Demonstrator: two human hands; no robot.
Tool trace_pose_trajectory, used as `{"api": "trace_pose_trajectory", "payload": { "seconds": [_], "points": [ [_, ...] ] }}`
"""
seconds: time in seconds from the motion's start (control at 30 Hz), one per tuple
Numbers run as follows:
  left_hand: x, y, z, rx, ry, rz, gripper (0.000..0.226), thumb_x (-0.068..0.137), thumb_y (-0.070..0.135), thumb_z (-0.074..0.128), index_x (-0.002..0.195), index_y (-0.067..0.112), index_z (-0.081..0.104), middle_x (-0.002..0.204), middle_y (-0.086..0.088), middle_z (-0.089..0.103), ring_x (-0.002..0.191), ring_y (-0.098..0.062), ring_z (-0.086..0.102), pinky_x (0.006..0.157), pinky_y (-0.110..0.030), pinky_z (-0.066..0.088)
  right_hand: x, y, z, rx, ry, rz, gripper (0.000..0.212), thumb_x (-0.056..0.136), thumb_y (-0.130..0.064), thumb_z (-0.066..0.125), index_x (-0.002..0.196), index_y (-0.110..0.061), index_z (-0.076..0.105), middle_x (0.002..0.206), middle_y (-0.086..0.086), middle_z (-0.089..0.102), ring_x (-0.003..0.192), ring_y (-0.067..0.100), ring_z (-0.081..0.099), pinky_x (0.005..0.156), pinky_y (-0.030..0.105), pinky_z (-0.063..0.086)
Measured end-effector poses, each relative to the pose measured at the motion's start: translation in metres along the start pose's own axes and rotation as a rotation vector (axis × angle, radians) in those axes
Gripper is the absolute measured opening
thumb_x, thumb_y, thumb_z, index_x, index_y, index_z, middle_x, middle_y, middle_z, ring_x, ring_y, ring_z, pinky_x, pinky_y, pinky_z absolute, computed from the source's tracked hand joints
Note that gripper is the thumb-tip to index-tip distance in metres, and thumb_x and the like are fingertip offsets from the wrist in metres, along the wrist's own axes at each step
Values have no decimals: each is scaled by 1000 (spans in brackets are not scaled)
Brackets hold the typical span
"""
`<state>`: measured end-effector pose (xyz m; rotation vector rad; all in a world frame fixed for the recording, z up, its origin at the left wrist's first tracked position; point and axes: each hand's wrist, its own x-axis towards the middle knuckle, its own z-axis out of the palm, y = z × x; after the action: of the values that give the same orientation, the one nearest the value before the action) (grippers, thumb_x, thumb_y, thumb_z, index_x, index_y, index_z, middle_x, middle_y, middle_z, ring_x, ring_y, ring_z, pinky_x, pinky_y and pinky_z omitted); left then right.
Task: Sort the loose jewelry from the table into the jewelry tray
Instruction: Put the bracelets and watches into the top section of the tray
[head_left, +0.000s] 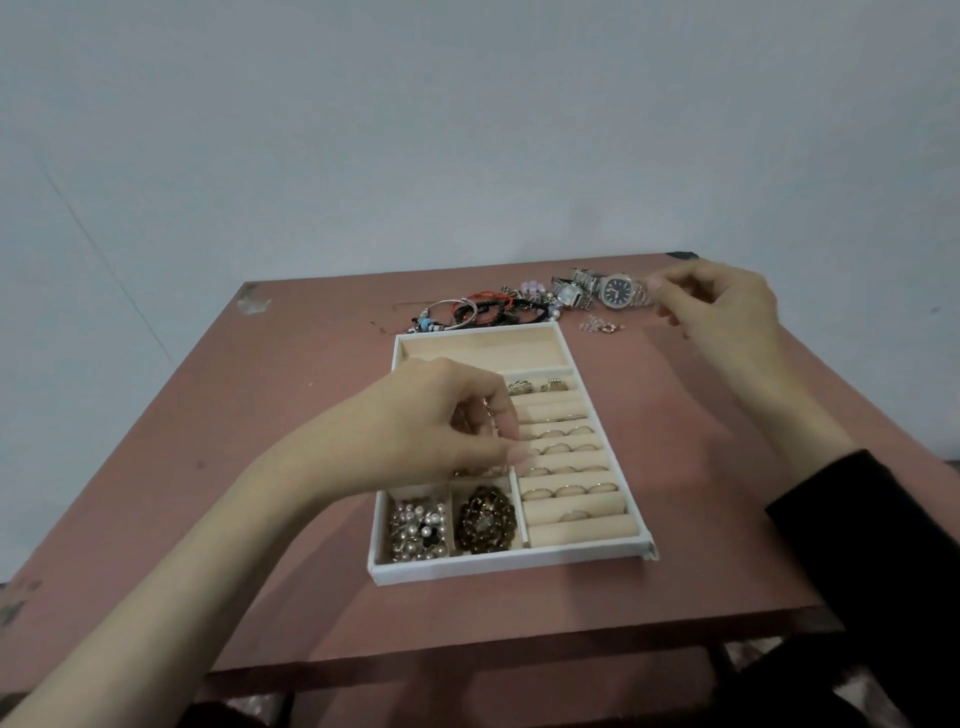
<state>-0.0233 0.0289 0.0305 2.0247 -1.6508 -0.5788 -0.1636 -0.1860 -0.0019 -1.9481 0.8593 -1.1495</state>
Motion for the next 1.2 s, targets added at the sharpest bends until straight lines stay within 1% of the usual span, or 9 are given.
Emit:
{"api": "trace_pose_trajectory", "payload": {
  "seconds": [0.1,0.27,0.47,0.7,0.8,0.9,0.97,1.1,1.2],
  "points": [
    [17,5,1,-68,33,4,10,78,38,70,81,28,68,66,10,62,55,3,51,53,-10,41,13,9,-4,-138,-73,19,7,85,-20,64,84,-17,70,69,-7,59,62,3,50,64,18,41],
    [59,8,10,-77,248,-26,6,86,25,62,85,24,68,72,10,65,62,-1,56,58,-14,45,29,18,9,-380,-226,-6,7,81,-18,66,84,-16,72,70,-5,60,66,6,52,54,8,34],
    [115,-3,3,-24,391,-57,13,83,13,61,79,24,66,71,5,63,66,-8,56,52,-9,38,35,27,26,-560,-324,-29,27,82,-21,65,104,-8,71,105,10,69,100,23,60,81,24,40],
    [159,-22,1,101,393,-135,11,77,9,62,74,18,68,79,-6,68,83,-24,65,75,-32,52,36,29,33,-559,-307,-26,8,82,-15,65,81,-10,72,92,9,70,96,24,60,79,25,39],
    [168,-22,3,155,357,-177,16,77,20,68,63,14,64,64,-6,61,71,-27,60,59,-28,43,37,29,31,-498,-345,64,19,82,-15,66,64,-20,62,79,0,61,85,15,55,73,21,36],
    [173,-20,5,182,344,-237,43,74,33,74,48,14,44,49,0,41,55,-22,42,47,-25,26,40,31,29,-377,-292,87,5,79,-16,68,73,-15,68,75,-2,62,76,9,54,64,18,35],
    [176,-19,6,183,329,-273,41,72,36,75,51,12,48,49,1,40,56,-23,41,50,-25,28,41,31,27,-226,-202,109,5,75,-17,71,71,-17,69,66,-6,61,68,6,53,58,17,36],
    [180,-23,6,101,268,-281,31,69,29,78,81,1,72,54,-5,51,61,-23,47,58,-26,36,40,29,25,142,-119,193,12,77,-15,71,69,-21,64,62,-4,62,52,1,54,57,20,40],
    [177,-25,5,51,282,-272,14,70,21,74,74,8,69,61,-8,51,63,-22,44,59,-27,35,38,26,24,197,-90,187,10,80,-15,70,74,-21,63,66,-4,62,52,-4,55,55,14,41]
  ]
}}
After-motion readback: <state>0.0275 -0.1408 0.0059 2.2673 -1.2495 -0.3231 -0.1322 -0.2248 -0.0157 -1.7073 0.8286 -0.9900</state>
